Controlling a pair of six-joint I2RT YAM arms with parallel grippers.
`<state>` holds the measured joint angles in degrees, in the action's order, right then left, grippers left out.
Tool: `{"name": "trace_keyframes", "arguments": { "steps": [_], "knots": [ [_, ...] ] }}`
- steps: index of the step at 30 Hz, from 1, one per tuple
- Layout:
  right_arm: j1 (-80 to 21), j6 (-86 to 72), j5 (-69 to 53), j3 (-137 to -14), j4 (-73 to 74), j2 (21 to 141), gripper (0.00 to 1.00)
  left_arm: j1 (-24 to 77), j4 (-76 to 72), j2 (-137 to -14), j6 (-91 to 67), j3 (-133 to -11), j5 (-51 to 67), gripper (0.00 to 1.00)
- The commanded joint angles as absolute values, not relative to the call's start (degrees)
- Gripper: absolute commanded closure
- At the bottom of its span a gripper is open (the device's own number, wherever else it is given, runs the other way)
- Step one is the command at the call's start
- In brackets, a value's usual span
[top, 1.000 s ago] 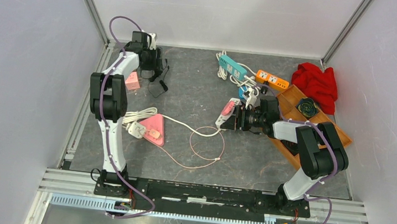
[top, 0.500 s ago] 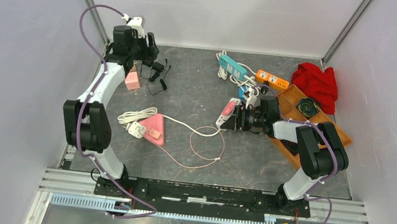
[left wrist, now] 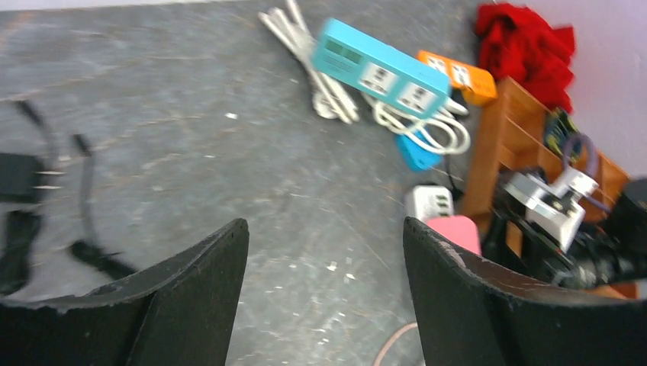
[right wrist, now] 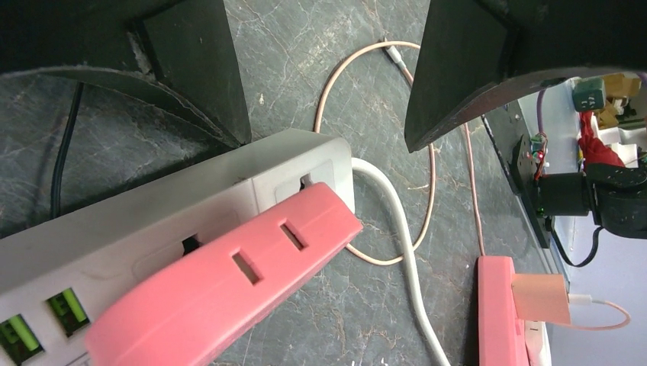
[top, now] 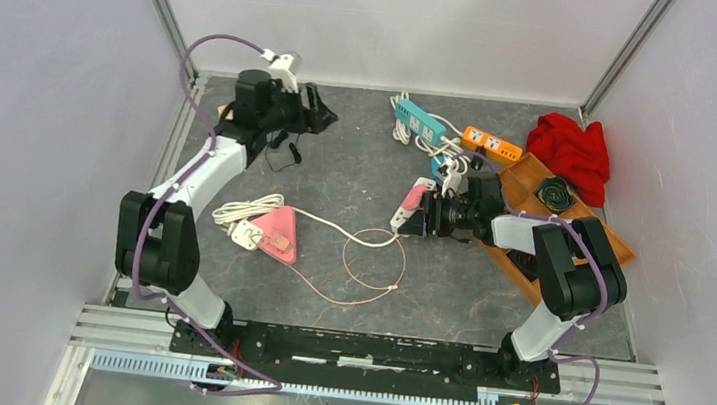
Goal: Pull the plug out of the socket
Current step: Place the plug at the center of the board, then remove the plug from the socket.
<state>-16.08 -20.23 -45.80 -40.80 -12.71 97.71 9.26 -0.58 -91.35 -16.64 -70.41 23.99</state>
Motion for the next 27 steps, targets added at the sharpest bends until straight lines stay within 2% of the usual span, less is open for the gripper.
{"name": "trace_keyframes", "arguments": {
  "steps": [1,8,17,21,27],
  "knots": [
    [-15.7,-16.0,-45.7,-44.6,-10.2,98.5,0.19,15.1,-1.5,-92.1,-17.0,-70.6,25.4,0.2],
    [-14.6,-5.7,-43.9,-51.0,2.5,97.9,0.16,17.5,8.5,-92.5,-9.4,-73.6,23.0,0.2],
    [-11.4,5.4,-42.3,-56.4,14.1,99.3,0.16,17.6,4.5,-87.6,-9.3,-67.2,21.0,0.19],
    [-9.6,9.2,-44.6,-58.5,17.6,98.8,0.16,18.1,3.7,-86.3,-9.5,-65.8,21.5,0.19],
    [-7.7,16.5,-53.5,-59.5,20.5,92.0,0.16,22.6,1.3,-84.9,-9.0,-64.1,21.5,0.19]
  ]
}}
